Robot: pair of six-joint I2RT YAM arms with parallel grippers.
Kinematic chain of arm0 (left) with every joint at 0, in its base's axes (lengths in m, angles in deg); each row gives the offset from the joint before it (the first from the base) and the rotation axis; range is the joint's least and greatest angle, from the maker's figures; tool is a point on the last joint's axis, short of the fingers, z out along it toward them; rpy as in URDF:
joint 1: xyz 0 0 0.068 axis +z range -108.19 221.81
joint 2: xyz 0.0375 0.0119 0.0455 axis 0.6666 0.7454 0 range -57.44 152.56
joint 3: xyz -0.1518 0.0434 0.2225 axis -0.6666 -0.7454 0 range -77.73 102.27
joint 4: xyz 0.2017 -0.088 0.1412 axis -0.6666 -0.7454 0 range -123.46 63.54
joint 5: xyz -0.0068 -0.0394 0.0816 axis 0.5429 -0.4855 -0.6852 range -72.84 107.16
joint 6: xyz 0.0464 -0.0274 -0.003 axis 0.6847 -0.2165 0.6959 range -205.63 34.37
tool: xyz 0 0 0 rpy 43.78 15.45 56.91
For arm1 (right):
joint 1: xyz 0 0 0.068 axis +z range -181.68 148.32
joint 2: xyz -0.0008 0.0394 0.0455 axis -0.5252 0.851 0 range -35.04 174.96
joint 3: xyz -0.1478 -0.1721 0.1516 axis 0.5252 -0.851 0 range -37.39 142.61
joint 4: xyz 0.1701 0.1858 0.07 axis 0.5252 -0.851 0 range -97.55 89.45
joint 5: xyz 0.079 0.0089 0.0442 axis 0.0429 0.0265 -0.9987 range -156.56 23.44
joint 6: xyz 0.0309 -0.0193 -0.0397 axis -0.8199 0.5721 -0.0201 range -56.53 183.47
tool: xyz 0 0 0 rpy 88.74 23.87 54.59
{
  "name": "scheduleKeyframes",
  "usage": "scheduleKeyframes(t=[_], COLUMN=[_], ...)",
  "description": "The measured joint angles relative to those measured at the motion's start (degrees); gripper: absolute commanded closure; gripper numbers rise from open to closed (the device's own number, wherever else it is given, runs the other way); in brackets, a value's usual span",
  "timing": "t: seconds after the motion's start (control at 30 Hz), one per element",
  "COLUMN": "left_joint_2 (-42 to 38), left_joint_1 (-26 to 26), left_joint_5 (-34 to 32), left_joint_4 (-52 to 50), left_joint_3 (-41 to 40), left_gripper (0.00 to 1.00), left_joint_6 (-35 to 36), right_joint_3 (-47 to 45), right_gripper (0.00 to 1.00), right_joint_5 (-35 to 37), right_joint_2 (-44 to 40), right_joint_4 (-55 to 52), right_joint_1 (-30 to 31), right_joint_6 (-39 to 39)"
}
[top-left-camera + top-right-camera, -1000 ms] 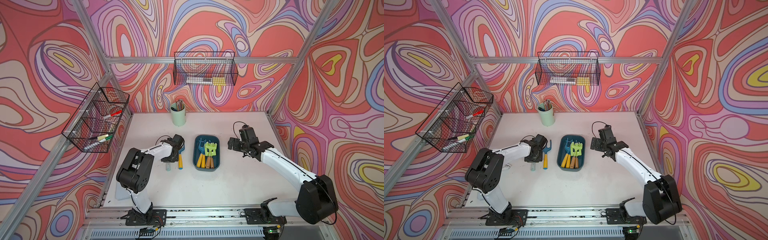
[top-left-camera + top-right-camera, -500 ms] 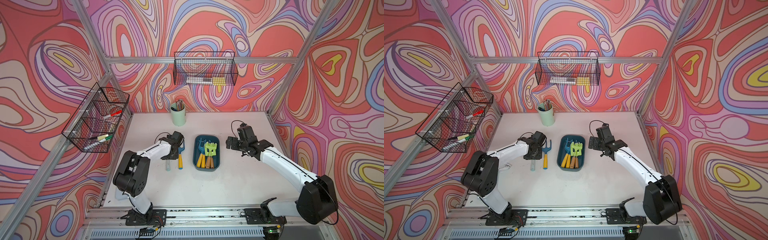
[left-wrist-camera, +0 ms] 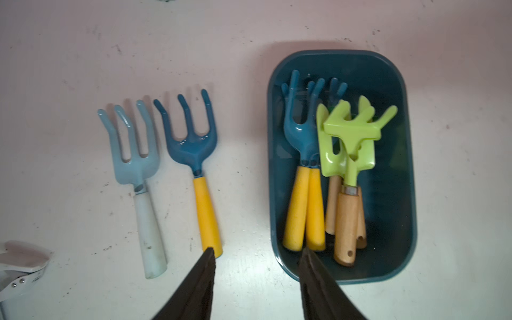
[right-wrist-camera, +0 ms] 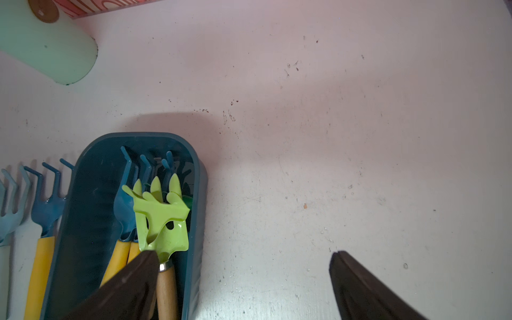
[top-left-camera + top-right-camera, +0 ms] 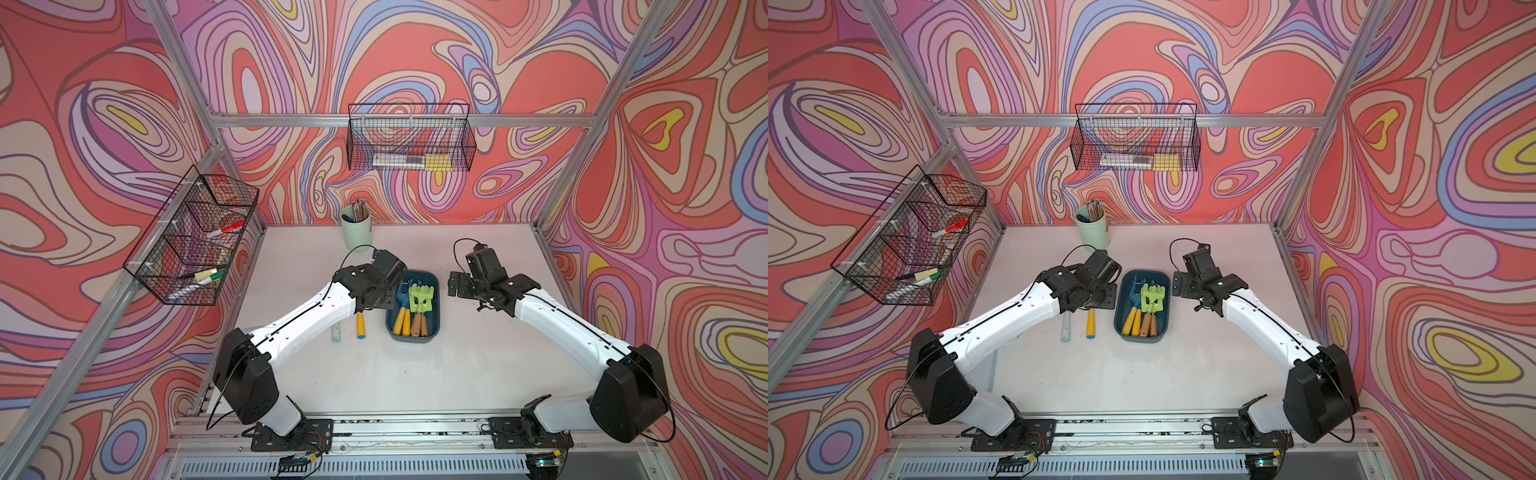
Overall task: Take the hand rake out of the storage box
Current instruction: Place the rake at the center of the board, then pick up the rake from the storage box.
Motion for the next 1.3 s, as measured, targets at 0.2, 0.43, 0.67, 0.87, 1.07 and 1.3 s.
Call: scheduleKeyframes(t=[0.2, 0.43, 0.67, 0.87, 1.07, 1.3], left_joint_2=[6.7, 14.8, 21.1, 26.3, 28.7, 29.8], left_joint_1=[-5.3, -8.6, -9.1, -9.1, -9.1, -8.9], left_joint_5=[0.1, 2.2, 2.9, 2.4, 2.1, 2.4], left_joint_4=[-0.5, -0.2, 0.2, 0.3, 0.3, 0.5], left_joint_3=[4.0, 8.2, 12.6, 14.7, 15.2, 15.2], left_gripper=[0.48, 0.47, 0.50, 0.53, 0.55, 0.61], left_joint_6=[-1.8, -2.4, -2.4, -2.4, -2.4, -2.1], right_joint_3=[-1.2, -2.8, -3.0, -3.0, -3.0, -3.7], right_gripper=[0.02, 0.02, 0.02, 0.02, 0.02, 0.02], right_joint_5=[1.8, 3.3, 3.1, 2.6, 2.1, 1.7], right_joint_2=[0.1, 0.1, 0.1, 0.2, 0.6, 0.6], right_joint_4=[-0.1, -0.5, -0.9, -0.9, -0.8, -0.4], right_joint_1=[0.0, -0.7, -4.0, -4.8, -4.9, -4.9], right_joint_6=[0.0, 0.0, 0.2, 0.2, 0.2, 0.2])
